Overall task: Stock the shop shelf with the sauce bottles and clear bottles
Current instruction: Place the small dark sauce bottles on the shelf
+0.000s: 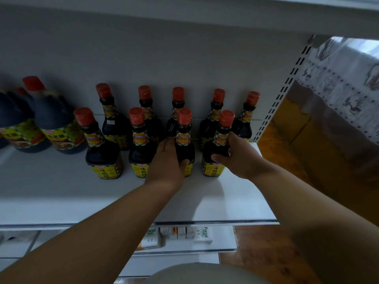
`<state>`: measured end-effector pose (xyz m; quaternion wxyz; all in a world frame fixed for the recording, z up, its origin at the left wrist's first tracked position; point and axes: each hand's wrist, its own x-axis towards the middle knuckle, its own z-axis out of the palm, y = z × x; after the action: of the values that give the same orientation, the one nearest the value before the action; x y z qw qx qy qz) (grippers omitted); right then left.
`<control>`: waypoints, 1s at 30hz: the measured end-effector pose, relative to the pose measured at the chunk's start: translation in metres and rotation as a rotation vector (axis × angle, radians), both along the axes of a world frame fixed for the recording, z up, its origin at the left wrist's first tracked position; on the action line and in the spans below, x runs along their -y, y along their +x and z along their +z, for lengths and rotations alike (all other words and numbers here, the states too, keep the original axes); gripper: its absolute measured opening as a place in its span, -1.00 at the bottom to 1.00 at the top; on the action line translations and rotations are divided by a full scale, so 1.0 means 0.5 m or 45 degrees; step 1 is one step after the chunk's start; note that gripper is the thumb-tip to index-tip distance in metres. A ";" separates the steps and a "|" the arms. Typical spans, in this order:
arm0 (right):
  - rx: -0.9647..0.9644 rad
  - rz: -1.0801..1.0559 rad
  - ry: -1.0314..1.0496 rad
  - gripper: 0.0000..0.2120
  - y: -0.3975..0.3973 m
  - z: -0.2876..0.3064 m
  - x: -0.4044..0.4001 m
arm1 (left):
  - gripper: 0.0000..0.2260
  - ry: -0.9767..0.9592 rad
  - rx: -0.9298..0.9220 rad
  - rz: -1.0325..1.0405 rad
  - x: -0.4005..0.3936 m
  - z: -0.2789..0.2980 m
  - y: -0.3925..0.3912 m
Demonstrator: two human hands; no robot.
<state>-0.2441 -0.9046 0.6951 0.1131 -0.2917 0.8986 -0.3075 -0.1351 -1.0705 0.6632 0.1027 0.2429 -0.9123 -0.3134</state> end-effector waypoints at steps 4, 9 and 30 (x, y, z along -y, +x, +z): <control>-0.052 -0.020 0.037 -0.68 0.004 0.003 0.008 | -0.36 -0.010 -0.009 -0.008 0.000 0.001 0.001; -0.047 -0.005 0.037 -0.66 0.003 0.005 0.012 | -0.37 -0.011 -0.018 -0.011 0.003 -0.001 0.002; 0.308 -0.090 -0.216 -0.42 0.159 -0.074 0.103 | -0.30 0.332 -0.240 0.013 -0.004 -0.092 0.064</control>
<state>-0.1646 -0.9560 0.6582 0.1848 -0.2293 0.8589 -0.4190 -0.1030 -1.0687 0.6173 0.1572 0.2284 -0.8489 -0.4501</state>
